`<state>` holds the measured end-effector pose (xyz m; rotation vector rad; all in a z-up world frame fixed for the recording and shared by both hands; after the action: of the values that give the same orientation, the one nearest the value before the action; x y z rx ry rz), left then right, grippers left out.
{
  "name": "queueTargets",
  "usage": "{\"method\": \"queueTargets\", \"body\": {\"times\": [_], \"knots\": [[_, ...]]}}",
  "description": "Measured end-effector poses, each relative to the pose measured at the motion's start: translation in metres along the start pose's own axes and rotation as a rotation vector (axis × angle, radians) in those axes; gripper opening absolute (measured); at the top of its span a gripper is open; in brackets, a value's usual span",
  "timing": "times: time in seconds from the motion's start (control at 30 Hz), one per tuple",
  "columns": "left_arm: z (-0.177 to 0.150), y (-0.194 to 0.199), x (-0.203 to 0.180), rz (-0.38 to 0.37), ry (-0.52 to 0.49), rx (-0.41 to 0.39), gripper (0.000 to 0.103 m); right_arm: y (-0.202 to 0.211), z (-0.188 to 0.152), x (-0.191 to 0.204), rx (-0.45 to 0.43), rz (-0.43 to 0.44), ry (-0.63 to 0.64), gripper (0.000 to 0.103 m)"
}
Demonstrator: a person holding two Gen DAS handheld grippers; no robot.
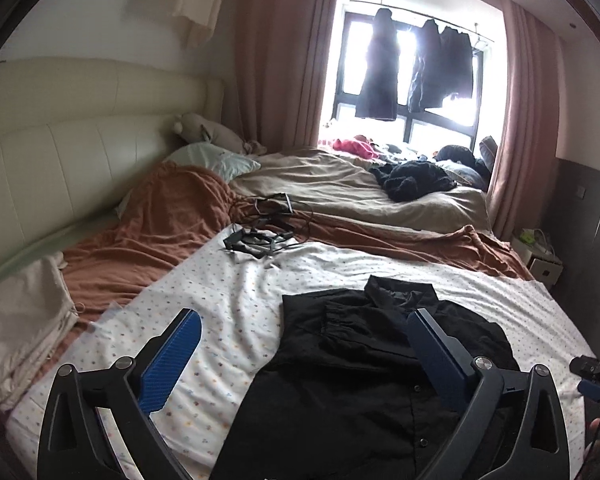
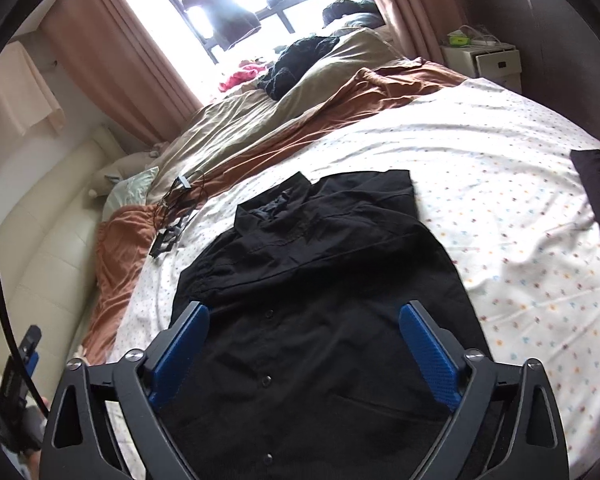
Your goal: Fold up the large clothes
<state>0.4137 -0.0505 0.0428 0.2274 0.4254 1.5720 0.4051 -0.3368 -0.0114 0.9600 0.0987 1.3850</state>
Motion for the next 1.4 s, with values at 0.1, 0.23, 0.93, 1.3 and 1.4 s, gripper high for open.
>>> {"method": "queueTargets", "body": {"times": [0.1, 0.23, 0.93, 1.3, 1.4], "knots": [[-0.022, 0.014, 0.004, 0.003, -0.021, 0.026, 0.103, 0.021, -0.010, -0.012, -0.014, -0.001, -0.027, 0.103], [-0.045, 0.032, 0.012, 0.000, -0.032, 0.044, 0.103, 0.045, -0.029, -0.023, -0.016, 0.011, -0.053, 0.103], [-0.112, 0.134, 0.061, -0.119, 0.138, 0.122, 0.103, 0.148, -0.119, -0.078, -0.054, 0.110, -0.164, 0.103], [-0.163, 0.147, 0.095, -0.078, 0.248, 0.209, 0.092, 0.140, -0.180, -0.112, 0.006, 0.150, -0.234, 0.097], [-0.178, 0.145, 0.100, -0.085, 0.249, 0.229, 0.091, 0.139, -0.181, -0.114, -0.008, 0.095, -0.207, 0.097]]}}
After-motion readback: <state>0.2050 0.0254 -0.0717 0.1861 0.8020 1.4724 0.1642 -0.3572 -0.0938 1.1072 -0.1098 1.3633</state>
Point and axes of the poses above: each gripper's, at about its wrist camera, not at the fingertips, and y roughly against the way its jaws point, x to its left, z to its top, the point moved 5 cm from there along -y, roughly the way its jaws point, and after that the axes turned 1 degree about z, right-handed, at the moved point
